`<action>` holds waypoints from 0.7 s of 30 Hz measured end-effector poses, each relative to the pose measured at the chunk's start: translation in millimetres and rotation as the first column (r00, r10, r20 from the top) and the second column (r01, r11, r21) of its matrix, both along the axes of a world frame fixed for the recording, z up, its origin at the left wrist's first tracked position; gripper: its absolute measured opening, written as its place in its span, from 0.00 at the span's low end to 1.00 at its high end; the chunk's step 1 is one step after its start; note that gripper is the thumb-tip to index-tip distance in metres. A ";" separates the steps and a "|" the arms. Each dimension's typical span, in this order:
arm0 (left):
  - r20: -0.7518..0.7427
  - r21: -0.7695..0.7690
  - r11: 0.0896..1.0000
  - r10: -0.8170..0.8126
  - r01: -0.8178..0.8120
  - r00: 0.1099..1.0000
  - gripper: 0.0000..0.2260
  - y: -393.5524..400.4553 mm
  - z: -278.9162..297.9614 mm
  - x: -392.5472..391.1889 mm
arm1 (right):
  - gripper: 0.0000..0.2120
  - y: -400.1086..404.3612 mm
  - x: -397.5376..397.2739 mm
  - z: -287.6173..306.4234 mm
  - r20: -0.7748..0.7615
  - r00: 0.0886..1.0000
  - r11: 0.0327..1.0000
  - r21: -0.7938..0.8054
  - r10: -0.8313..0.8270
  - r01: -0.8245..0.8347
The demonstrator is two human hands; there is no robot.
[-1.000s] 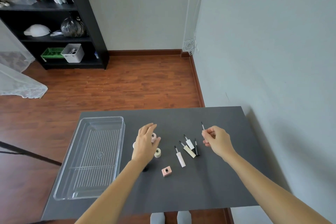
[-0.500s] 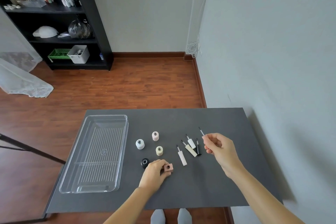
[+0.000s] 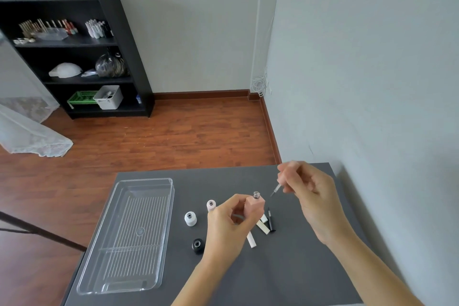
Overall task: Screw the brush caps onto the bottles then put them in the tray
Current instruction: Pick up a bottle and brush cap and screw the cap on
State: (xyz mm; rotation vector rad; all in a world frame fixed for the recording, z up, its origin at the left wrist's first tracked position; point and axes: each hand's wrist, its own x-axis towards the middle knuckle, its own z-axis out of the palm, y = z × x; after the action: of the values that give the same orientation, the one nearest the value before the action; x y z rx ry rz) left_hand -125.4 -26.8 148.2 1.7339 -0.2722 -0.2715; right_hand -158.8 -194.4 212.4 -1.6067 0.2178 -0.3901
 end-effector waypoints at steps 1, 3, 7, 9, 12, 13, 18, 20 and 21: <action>0.017 0.002 1.000 -0.002 0.001 1.000 0.02 -1.1 6.4 -0.7 | 0.10 0.5 2.5 7.0 0.059 0.998 0.999 -0.035 0.009 -0.007; 0.042 0.014 1.000 -0.007 0.006 0.999 0.02 -2.1 16.6 -2.9 | 0.07 1.3 7.8 15.5 0.126 0.992 0.996 -0.083 0.021 -0.011; 0.061 0.027 1.000 -0.016 0.015 0.998 0.03 -3.0 27.4 -5.1 | 0.05 2.5 15.0 19.4 0.131 0.990 0.990 -0.140 0.044 -0.026; 0.073 0.028 1.000 -0.014 0.012 0.997 0.03 -3.3 29.7 -4.8 | 0.02 2.3 17.1 18.3 0.126 0.991 0.987 -0.158 0.053 -0.033; 0.082 0.034 0.999 -0.014 0.011 0.997 0.03 -3.4 31.7 -4.1 | 0.04 1.5 19.3 18.1 0.116 0.991 0.984 -0.172 0.061 -0.040; 0.083 0.036 0.999 -0.016 0.013 0.996 0.04 -3.5 31.9 -3.9 | 0.04 1.3 19.7 18.6 0.114 0.991 0.984 -0.175 0.064 -0.043; 0.097 0.050 0.999 -0.011 0.006 0.995 0.04 -3.9 33.1 -2.7 | 0.03 1.7 20.8 18.9 0.110 0.991 0.983 -0.172 0.076 -0.056; 0.100 0.044 0.999 -0.008 0.004 0.995 0.04 -4.5 34.1 -2.5 | 0.02 3.0 20.7 18.1 0.104 0.991 0.985 -0.158 0.086 -0.069; 0.101 0.040 0.999 -0.007 0.003 0.995 0.04 -4.6 34.4 -2.3 | 0.03 4.2 20.4 18.3 0.104 0.991 0.986 -0.152 0.089 -0.072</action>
State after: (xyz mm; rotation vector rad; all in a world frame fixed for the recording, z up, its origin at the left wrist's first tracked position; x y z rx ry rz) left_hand -127.7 -31.4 182.6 1.7892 -0.3474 -0.1943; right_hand -138.4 -190.2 230.7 -1.7283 0.0394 -0.4396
